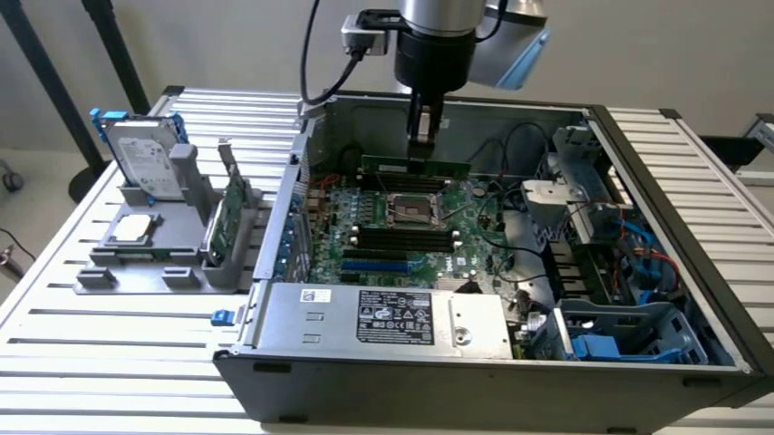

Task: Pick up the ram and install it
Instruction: 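Insert the ram into the slot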

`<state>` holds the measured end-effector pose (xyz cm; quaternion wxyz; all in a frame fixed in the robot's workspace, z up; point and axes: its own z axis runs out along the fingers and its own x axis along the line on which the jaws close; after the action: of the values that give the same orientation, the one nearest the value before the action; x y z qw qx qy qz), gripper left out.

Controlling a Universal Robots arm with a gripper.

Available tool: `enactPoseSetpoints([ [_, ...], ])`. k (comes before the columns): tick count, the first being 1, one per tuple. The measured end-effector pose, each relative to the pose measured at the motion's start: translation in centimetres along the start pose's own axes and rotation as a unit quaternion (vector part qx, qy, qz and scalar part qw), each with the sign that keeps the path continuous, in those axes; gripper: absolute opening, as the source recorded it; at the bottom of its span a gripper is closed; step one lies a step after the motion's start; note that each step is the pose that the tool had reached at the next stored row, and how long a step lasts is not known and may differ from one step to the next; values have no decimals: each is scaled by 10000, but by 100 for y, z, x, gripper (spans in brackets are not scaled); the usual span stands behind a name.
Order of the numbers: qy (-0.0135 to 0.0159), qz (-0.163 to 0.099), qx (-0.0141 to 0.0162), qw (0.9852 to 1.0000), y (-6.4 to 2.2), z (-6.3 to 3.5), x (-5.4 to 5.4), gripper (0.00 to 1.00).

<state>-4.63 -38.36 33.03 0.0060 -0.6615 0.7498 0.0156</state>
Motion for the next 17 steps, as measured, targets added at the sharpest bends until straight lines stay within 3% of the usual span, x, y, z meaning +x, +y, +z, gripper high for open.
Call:
enactPoseSetpoints([
  [7,0,1,1,10000,18,125,79,14],
  [17,0,0,1,10000,14,307,106,14],
])
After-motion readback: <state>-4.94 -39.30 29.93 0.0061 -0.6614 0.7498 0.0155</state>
